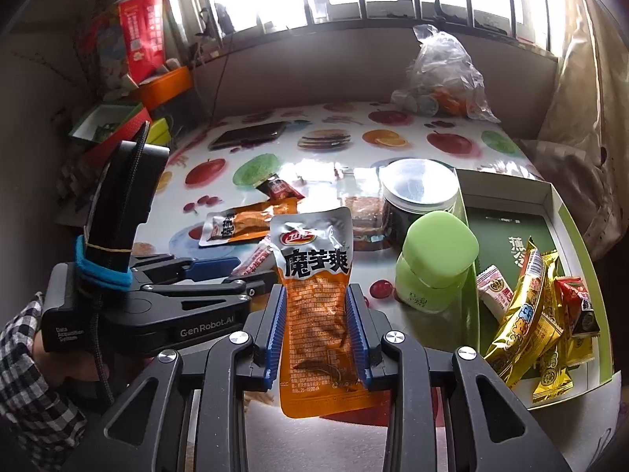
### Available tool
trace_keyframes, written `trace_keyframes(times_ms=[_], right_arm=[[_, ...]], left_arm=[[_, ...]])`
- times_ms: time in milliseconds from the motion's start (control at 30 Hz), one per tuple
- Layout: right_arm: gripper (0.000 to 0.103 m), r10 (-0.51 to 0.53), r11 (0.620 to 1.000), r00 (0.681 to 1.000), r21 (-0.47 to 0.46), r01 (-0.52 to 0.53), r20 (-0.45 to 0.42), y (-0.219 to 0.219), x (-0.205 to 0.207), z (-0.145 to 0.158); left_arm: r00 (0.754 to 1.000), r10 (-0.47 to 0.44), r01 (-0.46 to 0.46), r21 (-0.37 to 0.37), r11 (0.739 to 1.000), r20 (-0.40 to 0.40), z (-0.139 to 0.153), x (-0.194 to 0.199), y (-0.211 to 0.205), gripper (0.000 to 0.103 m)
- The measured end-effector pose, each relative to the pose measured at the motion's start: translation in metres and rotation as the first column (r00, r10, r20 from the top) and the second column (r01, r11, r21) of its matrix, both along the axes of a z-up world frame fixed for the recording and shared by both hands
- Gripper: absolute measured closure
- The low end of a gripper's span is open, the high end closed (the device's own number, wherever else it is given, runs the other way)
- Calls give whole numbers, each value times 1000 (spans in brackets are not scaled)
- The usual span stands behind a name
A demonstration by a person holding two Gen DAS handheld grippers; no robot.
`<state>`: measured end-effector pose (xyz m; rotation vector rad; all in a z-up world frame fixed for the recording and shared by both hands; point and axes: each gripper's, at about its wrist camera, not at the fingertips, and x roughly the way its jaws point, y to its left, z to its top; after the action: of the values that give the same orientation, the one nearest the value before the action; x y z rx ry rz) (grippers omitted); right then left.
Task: Organize snacks
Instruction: 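Grasp a red-white wrapped candy with the left gripper while the right gripper holds the orange packet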
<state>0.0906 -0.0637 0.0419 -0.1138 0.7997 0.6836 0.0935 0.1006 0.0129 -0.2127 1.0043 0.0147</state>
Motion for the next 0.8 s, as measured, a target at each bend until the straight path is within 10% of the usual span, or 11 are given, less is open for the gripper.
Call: trace_keyframes(times_ms=[800], right_arm=[[74, -30, 999, 999, -34, 31, 32, 4, -8, 5]], left_arm=[[999, 5, -5, 1, 1000, 47, 9, -11, 8, 84]])
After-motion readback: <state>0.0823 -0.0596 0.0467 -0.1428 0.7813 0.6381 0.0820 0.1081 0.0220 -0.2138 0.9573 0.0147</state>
